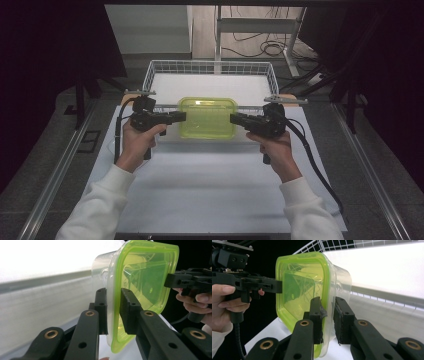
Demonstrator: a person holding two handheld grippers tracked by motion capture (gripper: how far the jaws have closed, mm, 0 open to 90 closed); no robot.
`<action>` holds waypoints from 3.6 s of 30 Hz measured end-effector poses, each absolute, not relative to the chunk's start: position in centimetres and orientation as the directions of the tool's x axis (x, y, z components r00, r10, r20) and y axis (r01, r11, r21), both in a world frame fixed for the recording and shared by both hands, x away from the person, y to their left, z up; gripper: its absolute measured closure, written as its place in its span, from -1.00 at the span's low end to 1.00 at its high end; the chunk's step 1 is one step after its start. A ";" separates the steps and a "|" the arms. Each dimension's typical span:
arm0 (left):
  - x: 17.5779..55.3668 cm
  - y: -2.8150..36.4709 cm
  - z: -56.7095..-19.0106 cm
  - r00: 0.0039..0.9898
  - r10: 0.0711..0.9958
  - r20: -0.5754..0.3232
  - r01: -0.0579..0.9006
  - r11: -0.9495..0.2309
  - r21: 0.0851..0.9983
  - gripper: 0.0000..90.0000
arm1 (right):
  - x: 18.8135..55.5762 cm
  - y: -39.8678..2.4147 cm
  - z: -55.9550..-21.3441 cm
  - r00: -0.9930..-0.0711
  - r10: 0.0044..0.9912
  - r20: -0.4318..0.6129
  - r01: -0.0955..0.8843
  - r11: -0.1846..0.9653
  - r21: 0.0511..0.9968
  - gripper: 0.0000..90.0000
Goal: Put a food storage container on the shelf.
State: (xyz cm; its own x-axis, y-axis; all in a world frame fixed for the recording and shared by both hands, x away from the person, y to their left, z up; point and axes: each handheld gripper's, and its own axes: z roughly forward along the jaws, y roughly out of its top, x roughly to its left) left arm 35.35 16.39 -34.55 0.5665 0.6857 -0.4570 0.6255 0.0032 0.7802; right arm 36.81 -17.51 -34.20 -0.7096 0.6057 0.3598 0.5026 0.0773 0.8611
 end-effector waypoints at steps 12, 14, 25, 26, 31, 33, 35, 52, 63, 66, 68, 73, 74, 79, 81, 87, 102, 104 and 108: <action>37.0 16.7 -32.2 0.571 0.676 -0.466 0.616 0.023 0.787 0.72 | 38.3 -17.3 -31.3 -0.717 0.601 0.354 0.489 0.072 0.869 0.72; 37.7 16.8 -31.7 0.572 0.674 -0.468 0.614 0.026 0.789 0.72 | 38.8 -17.3 -30.9 -0.719 0.602 0.348 0.483 0.073 0.872 0.72; 40.5 16.6 -30.2 0.558 0.689 -0.462 0.627 0.014 0.779 0.73 | 41.9 -17.3 -29.7 -0.704 0.605 0.373 0.512 0.068 0.856 0.73; 40.8 16.7 -30.1 0.557 0.690 -0.462 0.628 0.014 0.778 0.72 | 42.1 -17.3 -29.6 -0.703 0.606 0.373 0.513 0.068 0.856 0.73; 41.9 16.9 -29.9 0.552 0.685 -0.476 0.640 0.017 0.768 0.72 | 43.1 -17.1 -29.3 -0.694 0.607 0.387 0.527 0.062 0.847 0.73; 42.3 17.0 -29.9 0.548 0.681 -0.486 0.646 0.025 0.763 0.72 | 43.6 -17.0 -29.2 -0.694 0.606 0.388 0.531 0.067 0.845 0.73; 42.6 17.0 -30.0 0.541 0.679 -0.496 0.653 0.031 0.756 0.72 | 43.8 -17.0 -29.2 -0.690 0.610 0.389 0.534 0.066 0.843 0.73; 46.5 17.9 -32.3 0.469 0.656 -0.590 0.739 0.074 0.669 0.72 | 47.8 -16.2 -30.6 -0.632 0.622 0.462 0.640 0.081 0.764 0.72; 49.0 18.0 -33.4 0.405 0.617 -0.674 0.782 0.149 0.606 0.70 | 49.8 -15.8 -31.6 -0.549 0.667 0.503 0.690 0.022 0.724 0.60; 49.5 17.7 -33.6 0.393 0.620 -0.679 0.784 0.160 0.600 0.67 | 50.4 -16.0 -32.1 -0.517 0.662 0.543 0.717 -0.012 0.697 0.57; 49.8 17.8 -33.9 0.388 0.612 -0.689 0.789 0.166 0.592 0.66 | 50.7 -16.2 -32.5 -0.500 0.651 0.572 0.734 -0.033 0.679 0.55; 50.2 17.8 -34.4 0.380 0.594 -0.709 0.789 0.192 0.584 0.62 | 51.2 -16.3 -32.8 -0.482 0.644 0.594 0.741 -0.062 0.669 0.52; 50.2 17.7 -34.4 0.378 0.597 -0.707 0.788 0.192 0.584 0.61 | 51.4 -16.3 -32.8 -0.477 0.647 0.595 0.740 -0.070 0.669 0.52; 50.2 17.7 -34.4 0.370 0.599 -0.710 0.790 0.199 0.580 0.59 | 51.7 -16.3 -32.9 -0.466 0.651 0.600 0.742 -0.081 0.665 0.52; 50.2 17.7 -34.5 0.376 0.592 -0.713 0.788 0.200 0.582 0.58 | 51.8 -16.3 -32.9 -0.466 0.651 0.600 0.743 -0.080 0.664 0.52; 50.2 17.6 -34.7 0.390 0.603 -0.696 0.768 0.203 0.607 0.48 | 51.7 -16.3 -32.9 -0.478 0.663 0.576 0.728 -0.068 0.682 0.44; 49.0 18.1 -33.6 0.455 0.674 -0.582 0.660 0.184 0.729 -0.27 | 50.9 -16.9 -31.7 -0.501 0.684 0.531 0.652 -0.105 0.750 -0.22; 48.5 18.3 -33.4 0.464 0.687 -0.559 0.650 0.165 0.742 -0.32 | 50.0 -16.8 -31.2 -0.520 0.694 0.498 0.628 -0.085 0.774 -0.25; 47.2 19.0 -33.1 0.498 0.682 -0.535 0.630 0.140 0.764 -0.33 | 49.1 -17.1 -30.7 -0.523 0.717 0.461 0.603 -0.071 0.794 -0.27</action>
